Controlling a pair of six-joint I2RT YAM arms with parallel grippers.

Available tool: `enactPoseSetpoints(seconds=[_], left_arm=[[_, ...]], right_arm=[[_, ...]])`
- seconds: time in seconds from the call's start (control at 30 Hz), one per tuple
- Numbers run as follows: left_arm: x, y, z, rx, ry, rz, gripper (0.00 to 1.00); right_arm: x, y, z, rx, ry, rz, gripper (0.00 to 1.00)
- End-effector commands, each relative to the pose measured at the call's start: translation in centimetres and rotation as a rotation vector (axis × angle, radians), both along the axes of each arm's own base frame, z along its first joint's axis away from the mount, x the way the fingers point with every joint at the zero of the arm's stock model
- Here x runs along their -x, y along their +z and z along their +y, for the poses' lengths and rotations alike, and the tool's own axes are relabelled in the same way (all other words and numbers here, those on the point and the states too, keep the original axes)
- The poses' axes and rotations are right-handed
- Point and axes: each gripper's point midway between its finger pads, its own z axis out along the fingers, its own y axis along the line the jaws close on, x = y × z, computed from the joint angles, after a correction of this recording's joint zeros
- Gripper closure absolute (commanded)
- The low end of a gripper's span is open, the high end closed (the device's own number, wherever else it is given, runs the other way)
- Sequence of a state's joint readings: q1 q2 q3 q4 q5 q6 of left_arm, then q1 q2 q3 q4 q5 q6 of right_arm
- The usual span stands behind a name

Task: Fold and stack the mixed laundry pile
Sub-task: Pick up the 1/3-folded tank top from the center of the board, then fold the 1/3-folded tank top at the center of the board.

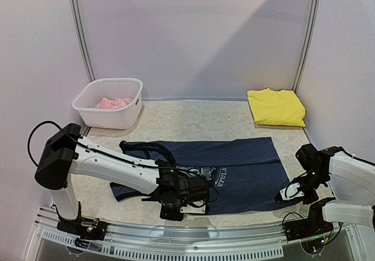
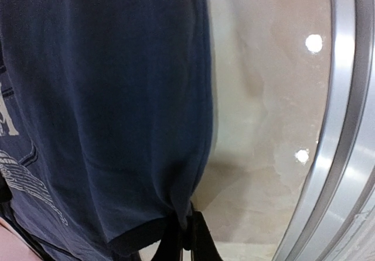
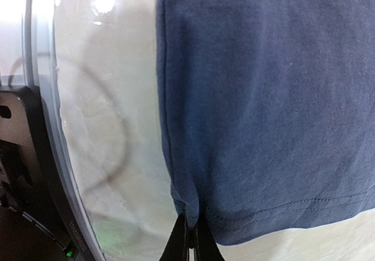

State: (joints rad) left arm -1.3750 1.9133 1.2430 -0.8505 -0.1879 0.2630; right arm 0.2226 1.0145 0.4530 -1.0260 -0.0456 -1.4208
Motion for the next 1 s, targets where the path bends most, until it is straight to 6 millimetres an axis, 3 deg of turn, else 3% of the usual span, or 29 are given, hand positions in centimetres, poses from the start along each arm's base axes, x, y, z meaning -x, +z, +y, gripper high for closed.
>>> enactPoseSetpoints(seconds=[0.0, 0.2, 0.37, 0.53, 0.67, 0.97], left_arm=[[1.0, 1.1, -0.4, 0.032, -0.01, 0.033, 1.0], [0.6, 3.9, -0.4, 0.05, -0.018, 0.024, 1.0], [-2.4, 5.7, 0.5, 0.062, 0.019, -0.019, 1.0], [-5.4, 7.1, 0.9, 0.093, 0.069, -0.034, 1.0], [-7.6, 6.6, 1.3, 0.095, 0.118, -0.034, 1.0], [-12.2, 4.5, 2.0, 0.098, 0.238, -0.042, 1.0]], right_arm=[[-0.2, 1.3, 0.3, -0.013, -0.022, 0.0, 0.99], [-1.0, 4.2, 0.8, -0.046, -0.027, -0.047, 1.0], [-1.9, 5.3, 0.9, -0.064, -0.08, -0.076, 1.0], [-4.3, 6.7, 0.9, -0.108, -0.183, -0.081, 1.0], [-6.7, 8.1, 1.1, -0.156, -0.272, -0.072, 1.0], [-11.4, 7.2, 0.6, -0.157, -0.431, -0.018, 1.0]])
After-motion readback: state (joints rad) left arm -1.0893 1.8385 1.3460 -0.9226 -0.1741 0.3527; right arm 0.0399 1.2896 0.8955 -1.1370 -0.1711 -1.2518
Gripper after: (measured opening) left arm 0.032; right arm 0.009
